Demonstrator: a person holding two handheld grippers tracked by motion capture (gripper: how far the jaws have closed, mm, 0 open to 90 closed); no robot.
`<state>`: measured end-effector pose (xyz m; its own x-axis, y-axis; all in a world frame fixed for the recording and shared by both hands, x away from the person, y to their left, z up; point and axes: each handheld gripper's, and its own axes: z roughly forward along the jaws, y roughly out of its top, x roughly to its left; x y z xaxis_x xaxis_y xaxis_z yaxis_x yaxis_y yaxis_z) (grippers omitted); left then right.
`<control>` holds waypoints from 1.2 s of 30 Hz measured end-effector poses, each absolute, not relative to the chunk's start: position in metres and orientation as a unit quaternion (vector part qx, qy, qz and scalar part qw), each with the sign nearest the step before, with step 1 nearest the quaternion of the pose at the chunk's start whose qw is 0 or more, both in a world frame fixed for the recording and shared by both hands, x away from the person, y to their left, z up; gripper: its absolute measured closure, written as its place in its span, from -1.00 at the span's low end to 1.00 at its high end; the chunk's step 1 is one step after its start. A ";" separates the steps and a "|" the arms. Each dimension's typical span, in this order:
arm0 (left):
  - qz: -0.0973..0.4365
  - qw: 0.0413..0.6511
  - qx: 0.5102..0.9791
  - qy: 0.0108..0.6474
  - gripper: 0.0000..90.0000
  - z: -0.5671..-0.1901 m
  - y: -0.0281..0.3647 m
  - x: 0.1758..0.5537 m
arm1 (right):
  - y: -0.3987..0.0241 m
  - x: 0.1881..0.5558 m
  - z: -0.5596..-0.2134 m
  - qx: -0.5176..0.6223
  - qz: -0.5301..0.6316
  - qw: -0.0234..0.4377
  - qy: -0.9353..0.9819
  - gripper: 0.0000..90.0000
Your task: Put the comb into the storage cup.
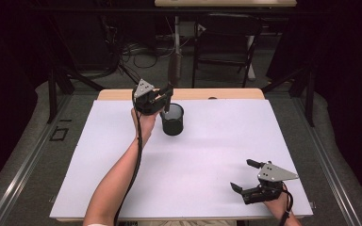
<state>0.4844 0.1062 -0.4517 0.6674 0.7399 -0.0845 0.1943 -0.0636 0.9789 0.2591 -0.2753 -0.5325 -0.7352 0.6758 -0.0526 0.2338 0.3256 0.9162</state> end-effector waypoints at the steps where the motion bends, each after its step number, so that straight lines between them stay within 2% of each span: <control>1: 0.229 0.594 0.694 0.337 0.61 -0.452 0.106 0.484 | -0.275 0.259 -0.533 0.291 0.504 0.221 0.783 -1.00; 36: 0.219 0.580 0.713 0.327 0.61 -0.462 0.098 0.492 | -0.275 0.259 -0.532 0.292 0.505 0.219 0.782 -0.99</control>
<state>0.4919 0.0979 -0.4617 0.6906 0.7201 -0.0671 0.2117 -0.1126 0.9708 0.2587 -0.2747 -0.5322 -0.7343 0.6772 -0.0472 0.2356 0.3195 0.9178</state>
